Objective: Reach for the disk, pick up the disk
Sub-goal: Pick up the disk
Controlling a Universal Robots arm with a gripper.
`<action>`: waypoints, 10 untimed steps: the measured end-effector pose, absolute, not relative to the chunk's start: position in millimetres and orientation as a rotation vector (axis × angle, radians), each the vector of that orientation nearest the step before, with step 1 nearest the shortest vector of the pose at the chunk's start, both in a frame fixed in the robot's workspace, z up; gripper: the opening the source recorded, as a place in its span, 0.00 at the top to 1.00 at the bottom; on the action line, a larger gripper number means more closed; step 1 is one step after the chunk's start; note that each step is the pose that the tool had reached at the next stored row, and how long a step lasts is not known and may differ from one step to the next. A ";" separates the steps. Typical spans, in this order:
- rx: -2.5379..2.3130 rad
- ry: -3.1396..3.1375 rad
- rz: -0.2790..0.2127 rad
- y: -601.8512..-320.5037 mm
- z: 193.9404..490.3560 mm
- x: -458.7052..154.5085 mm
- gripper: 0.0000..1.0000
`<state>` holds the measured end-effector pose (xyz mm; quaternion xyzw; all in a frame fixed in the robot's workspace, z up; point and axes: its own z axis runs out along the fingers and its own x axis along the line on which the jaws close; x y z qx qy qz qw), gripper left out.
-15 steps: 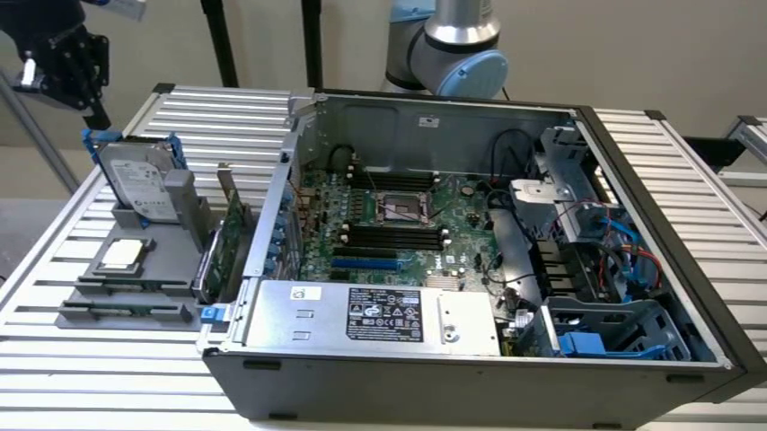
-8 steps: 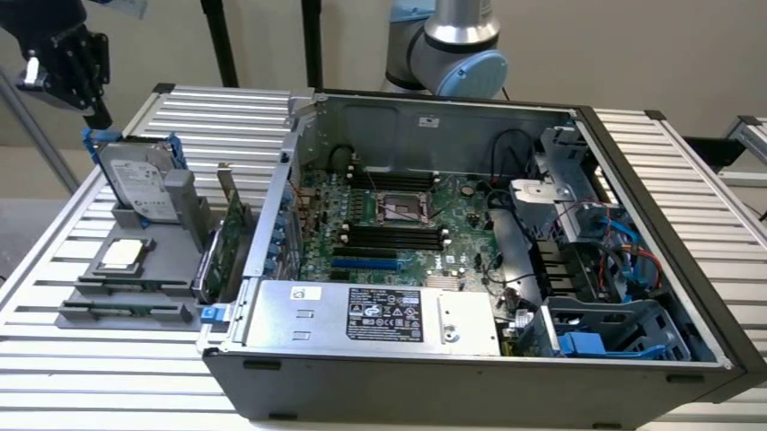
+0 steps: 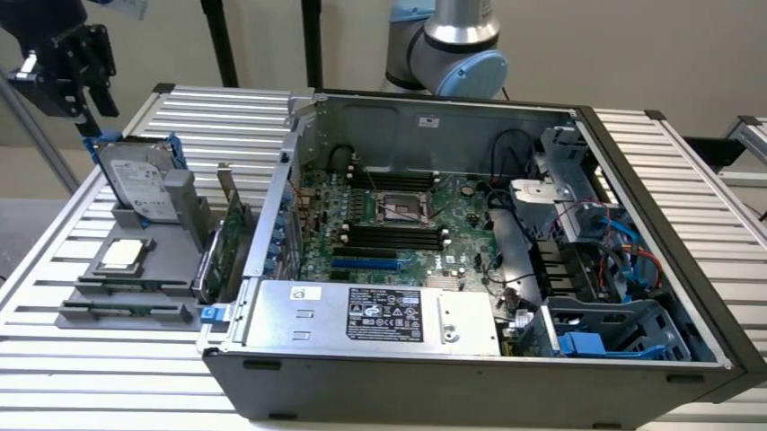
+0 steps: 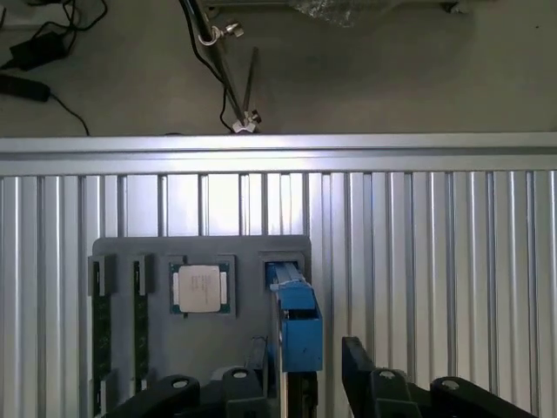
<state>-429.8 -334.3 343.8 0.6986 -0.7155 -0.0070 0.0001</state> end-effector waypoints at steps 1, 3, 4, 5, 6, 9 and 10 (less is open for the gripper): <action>2.195 -2.247 -0.022 -334.4 342.7 -429.8 0.46; 2.194 -2.248 -0.022 -334.3 339.2 -429.8 0.46; 2.194 -2.247 -0.022 -334.4 337.4 -429.8 0.46; 2.194 -2.247 -0.022 -334.4 335.6 -429.8 0.46; 2.195 -2.247 -0.022 -334.4 333.8 -429.8 0.46; 2.194 -2.247 -0.022 -334.4 328.3 -429.8 0.46; 2.194 -2.247 -0.022 -334.4 326.5 -429.8 0.46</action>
